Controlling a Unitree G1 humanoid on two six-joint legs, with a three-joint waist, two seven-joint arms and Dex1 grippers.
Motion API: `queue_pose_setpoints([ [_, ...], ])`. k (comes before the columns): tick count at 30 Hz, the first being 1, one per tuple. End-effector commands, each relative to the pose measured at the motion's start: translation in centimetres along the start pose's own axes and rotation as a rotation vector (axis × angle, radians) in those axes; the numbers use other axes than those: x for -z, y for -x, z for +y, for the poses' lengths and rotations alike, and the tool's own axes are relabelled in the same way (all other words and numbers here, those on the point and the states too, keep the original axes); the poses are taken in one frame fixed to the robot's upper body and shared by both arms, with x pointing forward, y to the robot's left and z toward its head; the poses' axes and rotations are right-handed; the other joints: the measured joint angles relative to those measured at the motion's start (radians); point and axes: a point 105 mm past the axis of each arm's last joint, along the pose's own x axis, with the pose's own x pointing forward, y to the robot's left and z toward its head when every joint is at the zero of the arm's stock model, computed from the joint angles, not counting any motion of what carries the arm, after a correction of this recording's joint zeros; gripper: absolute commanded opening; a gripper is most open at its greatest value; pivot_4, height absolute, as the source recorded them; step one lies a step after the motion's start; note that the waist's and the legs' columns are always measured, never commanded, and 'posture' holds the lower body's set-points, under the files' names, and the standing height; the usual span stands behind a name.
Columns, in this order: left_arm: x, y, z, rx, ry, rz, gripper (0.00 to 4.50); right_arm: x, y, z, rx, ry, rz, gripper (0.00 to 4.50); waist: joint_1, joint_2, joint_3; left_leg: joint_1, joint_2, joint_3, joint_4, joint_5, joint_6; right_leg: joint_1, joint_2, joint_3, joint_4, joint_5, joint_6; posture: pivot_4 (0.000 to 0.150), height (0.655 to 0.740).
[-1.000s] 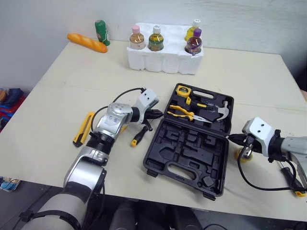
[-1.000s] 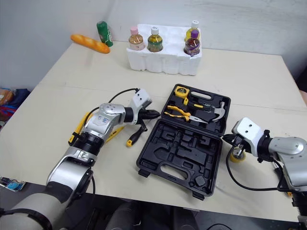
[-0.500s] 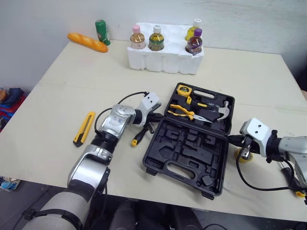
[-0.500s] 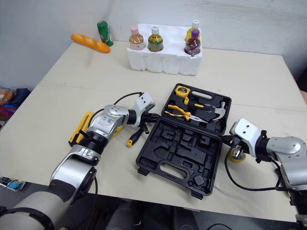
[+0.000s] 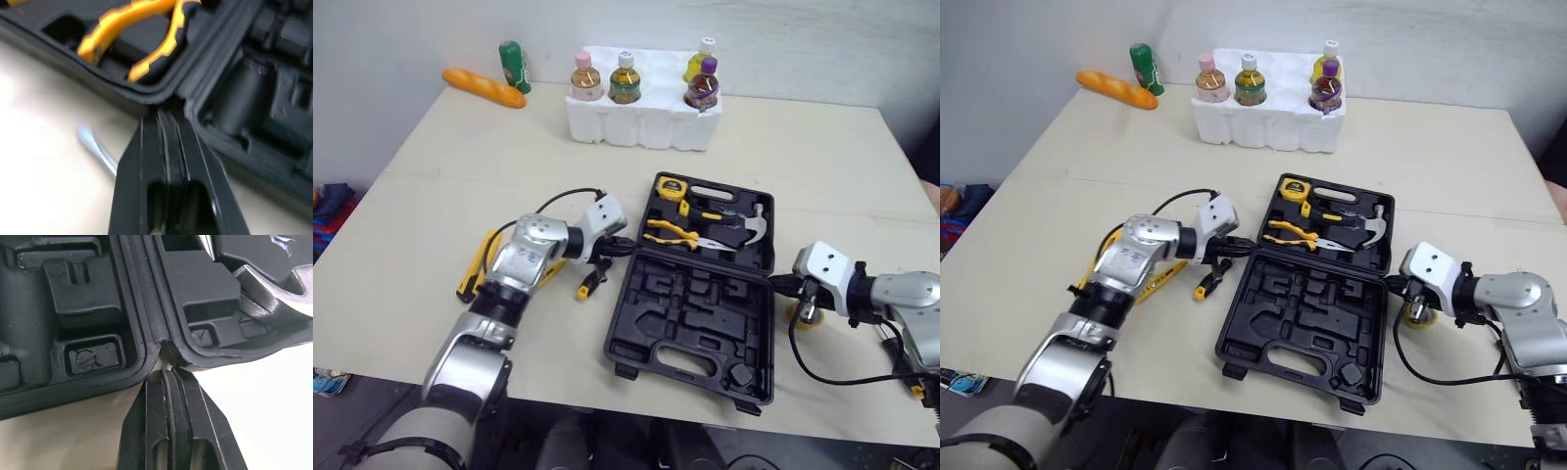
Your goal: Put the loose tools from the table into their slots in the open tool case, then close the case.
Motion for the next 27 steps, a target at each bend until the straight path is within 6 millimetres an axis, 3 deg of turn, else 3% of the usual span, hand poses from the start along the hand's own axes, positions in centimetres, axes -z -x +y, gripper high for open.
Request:
queue_pose_setpoints([
  [1, -2.8, -0.2, -1.8, 0.068, -0.077, -0.087, 0.03, -3.6, -1.4, 1.3, -0.077, 0.098, -0.119, 0.0, 0.003, 0.0, 0.0, 0.0, 0.0, 0.0, 0.0, 0.0, 0.0, 0.0, 0.0, 0.0, 0.0, 0.0, 0.0, 0.15, 0.74],
  [16, 0.3, 2.7, -2.7, -0.024, 0.027, -0.041, 0.03, -5.5, -3.6, 2.7, -0.147, 0.138, -0.169, 0.0, -0.007, 0.0, 0.0, 0.0, 0.0, 0.0, 0.0, 0.0, 0.0, 0.0, 0.0, 0.0, 0.001, 0.0, 0.0, 0.15, 0.74],
  [27, 1.2, 4.7, -3.3, -0.079, 0.048, -0.021, 0.03, -6.9, -5.2, 3.5, -0.19, 0.165, -0.199, 0.0, -0.017, 0.0, 0.0, 0.001, 0.001, 0.0, 0.0, 0.0, 0.0, 0.0, 0.0, 0.0, 0.001, 0.0, 0.0, 0.15, 0.74],
])
